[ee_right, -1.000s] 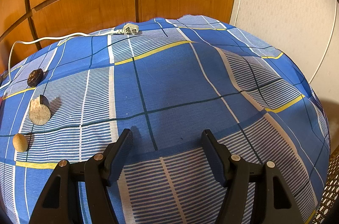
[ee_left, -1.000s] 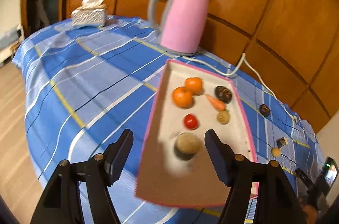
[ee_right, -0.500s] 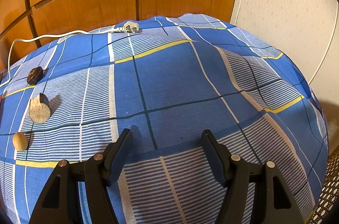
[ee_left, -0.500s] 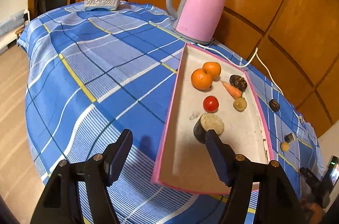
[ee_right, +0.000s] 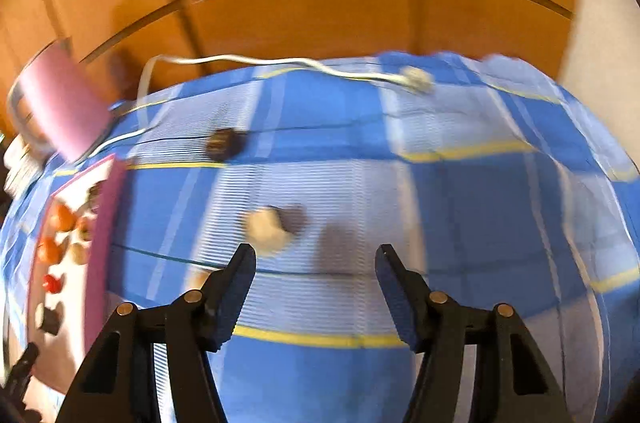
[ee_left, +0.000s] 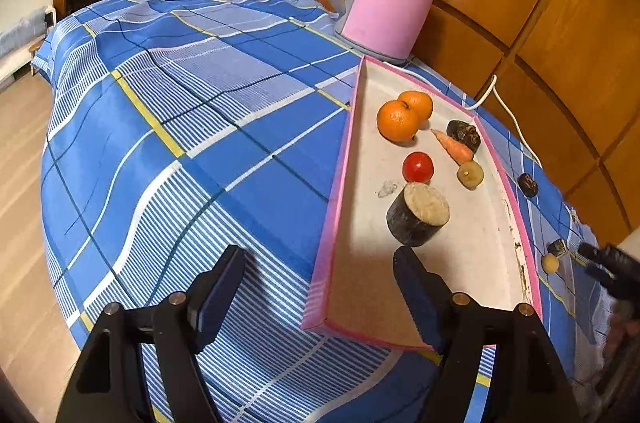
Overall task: Organize fruits
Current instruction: 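Reach the right tool to the pale wooden block and grasp it, then carry the wooden block into the tray and open the right tool, then withdraw the open right tool from the tray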
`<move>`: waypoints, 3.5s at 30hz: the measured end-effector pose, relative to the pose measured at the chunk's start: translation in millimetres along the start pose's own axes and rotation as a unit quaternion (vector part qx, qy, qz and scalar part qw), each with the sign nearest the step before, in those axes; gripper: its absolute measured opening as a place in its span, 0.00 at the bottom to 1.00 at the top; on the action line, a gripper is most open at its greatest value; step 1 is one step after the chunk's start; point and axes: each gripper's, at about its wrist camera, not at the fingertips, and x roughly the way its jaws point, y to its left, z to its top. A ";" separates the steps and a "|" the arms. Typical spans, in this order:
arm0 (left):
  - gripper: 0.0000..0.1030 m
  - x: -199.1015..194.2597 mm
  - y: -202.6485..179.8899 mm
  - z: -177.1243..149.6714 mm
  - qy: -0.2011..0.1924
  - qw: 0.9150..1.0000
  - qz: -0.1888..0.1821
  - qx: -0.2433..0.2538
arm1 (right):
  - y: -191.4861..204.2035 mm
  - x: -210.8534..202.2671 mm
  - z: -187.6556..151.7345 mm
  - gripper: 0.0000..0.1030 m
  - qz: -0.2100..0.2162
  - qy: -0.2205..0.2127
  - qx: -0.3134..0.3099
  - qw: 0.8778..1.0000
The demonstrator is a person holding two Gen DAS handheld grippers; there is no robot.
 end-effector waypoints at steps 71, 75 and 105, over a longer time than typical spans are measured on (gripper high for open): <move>0.79 8.6 -6.5 -4.8 0.019 1.000 0.005 0.015 | 245.0 52.8 -33.4 0.33 0.158 0.087 -0.297 0.938; 0.80 8.9 -7.8 -4.7 0.019 1.000 0.005 0.015 | 246.7 59.2 -34.9 0.33 0.158 0.087 -0.297 0.938; 0.80 -8.3 -7.1 -3.5 0.000 1.000 -0.007 0.013 | 166.0 -9.8 -38.1 0.36 0.140 0.012 -0.201 0.969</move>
